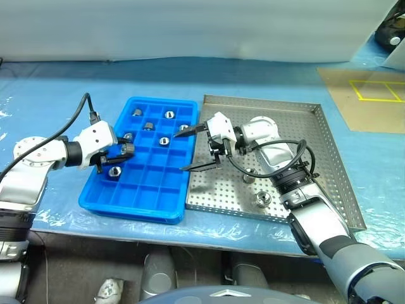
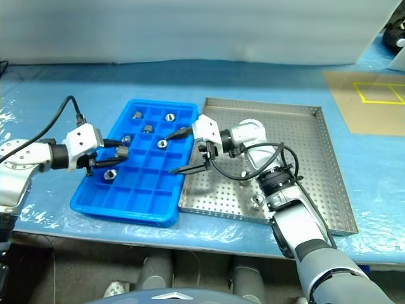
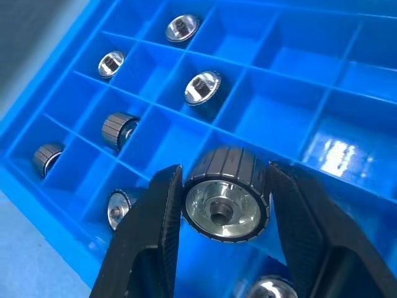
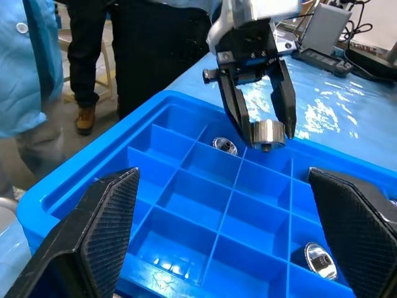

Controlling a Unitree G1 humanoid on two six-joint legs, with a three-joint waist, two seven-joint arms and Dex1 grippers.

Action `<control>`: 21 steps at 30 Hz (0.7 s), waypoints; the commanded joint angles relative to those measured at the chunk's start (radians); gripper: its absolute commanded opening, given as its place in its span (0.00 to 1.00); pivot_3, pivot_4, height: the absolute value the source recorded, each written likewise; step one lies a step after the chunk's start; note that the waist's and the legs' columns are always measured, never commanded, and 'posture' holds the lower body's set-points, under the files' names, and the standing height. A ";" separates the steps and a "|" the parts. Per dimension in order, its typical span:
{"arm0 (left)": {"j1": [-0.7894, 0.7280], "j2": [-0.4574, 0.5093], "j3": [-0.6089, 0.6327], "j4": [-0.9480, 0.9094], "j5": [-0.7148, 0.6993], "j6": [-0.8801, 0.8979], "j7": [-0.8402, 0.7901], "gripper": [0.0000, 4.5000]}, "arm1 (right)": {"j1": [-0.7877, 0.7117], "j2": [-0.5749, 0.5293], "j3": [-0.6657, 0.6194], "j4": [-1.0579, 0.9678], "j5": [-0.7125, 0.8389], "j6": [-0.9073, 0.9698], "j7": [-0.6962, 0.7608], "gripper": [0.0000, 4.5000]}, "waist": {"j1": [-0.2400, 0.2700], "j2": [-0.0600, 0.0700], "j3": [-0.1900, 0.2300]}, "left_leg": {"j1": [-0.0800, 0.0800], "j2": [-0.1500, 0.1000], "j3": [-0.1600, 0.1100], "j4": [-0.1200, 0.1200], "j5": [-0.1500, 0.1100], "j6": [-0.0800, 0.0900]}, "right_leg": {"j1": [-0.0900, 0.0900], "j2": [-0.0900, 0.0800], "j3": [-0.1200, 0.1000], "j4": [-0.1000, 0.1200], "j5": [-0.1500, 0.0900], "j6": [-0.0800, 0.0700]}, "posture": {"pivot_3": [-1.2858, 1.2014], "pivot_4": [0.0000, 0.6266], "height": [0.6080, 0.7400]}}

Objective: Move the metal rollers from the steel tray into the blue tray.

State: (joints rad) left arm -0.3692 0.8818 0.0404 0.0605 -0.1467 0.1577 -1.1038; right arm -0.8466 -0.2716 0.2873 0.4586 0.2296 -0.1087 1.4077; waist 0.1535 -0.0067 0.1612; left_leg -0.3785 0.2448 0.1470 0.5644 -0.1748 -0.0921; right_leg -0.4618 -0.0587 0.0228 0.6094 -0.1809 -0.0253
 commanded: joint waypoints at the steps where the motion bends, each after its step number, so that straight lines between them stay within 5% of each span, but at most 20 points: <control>1: -0.045 -0.018 -0.028 0.067 0.012 -0.044 -0.008 0.40 | 0.009 -0.017 -0.026 -0.058 0.008 0.005 -0.016 1.00 | -0.001 0.000 0.000 | 0.000 0.000 0.000 0.000 0.000 0.000 | 0.000 0.000 0.000 0.000 0.000 0.000 | 0.62 0.24 1.00; 10: -0.101 -0.068 -0.078 0.253 0.058 -0.158 0.006 0.40 | 0.055 -0.049 -0.027 -0.122 0.012 0.035 -0.053 1.00 | -0.005 0.000 0.000 | 0.000 0.000 0.000 0.000 0.001 -0.001 | 0.000 0.001 0.000 0.000 0.000 0.000 | 0.61 0.24 1.00; 21: -0.113 -0.117 -0.101 0.269 0.056 -0.159 -0.015 0.40 | 0.072 -0.067 -0.032 -0.154 0.013 0.051 -0.070 1.00 | -0.006 -0.001 0.000 | 0.000 0.000 0.000 0.000 0.001 -0.001 | 0.000 0.001 0.000 0.001 0.000 0.000 | 0.60 0.24 1.00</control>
State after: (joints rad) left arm -0.4666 0.7659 -0.0549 0.3282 -0.0928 0.0105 -1.1126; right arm -0.7721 -0.3337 0.2814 0.3426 0.2292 -0.0558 1.3440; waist 0.1480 -0.0072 0.1609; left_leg -0.3782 0.2450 0.1470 0.5646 -0.1740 -0.0934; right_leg -0.4621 -0.0581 0.0231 0.6102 -0.1809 -0.0253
